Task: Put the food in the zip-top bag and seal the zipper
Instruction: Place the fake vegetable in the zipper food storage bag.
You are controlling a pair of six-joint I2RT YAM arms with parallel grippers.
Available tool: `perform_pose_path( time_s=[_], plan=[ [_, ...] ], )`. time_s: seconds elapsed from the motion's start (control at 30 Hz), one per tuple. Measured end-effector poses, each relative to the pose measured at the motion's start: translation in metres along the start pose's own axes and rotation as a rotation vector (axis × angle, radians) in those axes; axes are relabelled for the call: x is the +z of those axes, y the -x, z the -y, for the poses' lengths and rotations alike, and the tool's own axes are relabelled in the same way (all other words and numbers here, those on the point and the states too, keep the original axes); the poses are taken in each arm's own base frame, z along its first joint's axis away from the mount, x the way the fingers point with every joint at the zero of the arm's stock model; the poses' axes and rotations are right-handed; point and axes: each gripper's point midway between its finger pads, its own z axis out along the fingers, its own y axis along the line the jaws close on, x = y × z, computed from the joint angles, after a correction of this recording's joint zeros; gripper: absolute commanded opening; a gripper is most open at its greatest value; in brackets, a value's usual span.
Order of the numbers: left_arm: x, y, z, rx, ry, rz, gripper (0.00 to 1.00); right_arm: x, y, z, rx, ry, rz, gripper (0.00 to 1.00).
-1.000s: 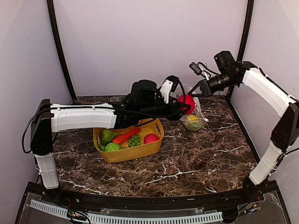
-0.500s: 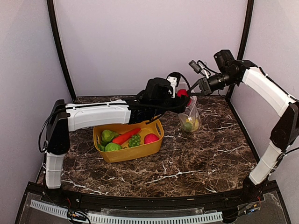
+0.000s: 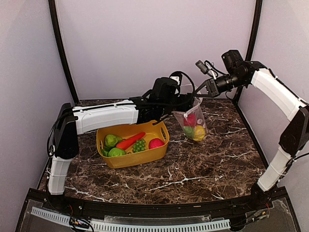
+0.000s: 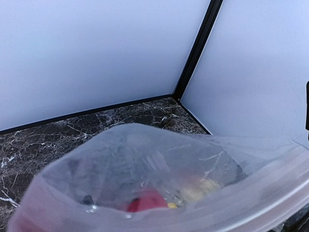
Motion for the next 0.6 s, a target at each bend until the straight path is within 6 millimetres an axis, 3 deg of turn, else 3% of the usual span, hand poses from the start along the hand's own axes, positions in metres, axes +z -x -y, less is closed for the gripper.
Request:
perform_pose_path(
  time_s=[0.37,0.6],
  plan=[
    [0.0,-0.002,0.005,-0.008,-0.025,-0.011,0.81,-0.001,0.0,0.002,0.007,-0.004,0.002,0.0],
    [-0.013,0.0,0.027,0.0,-0.112,-0.018,0.78,-0.004,-0.001,0.015,0.034,-0.022,0.007,0.0]
  ],
)
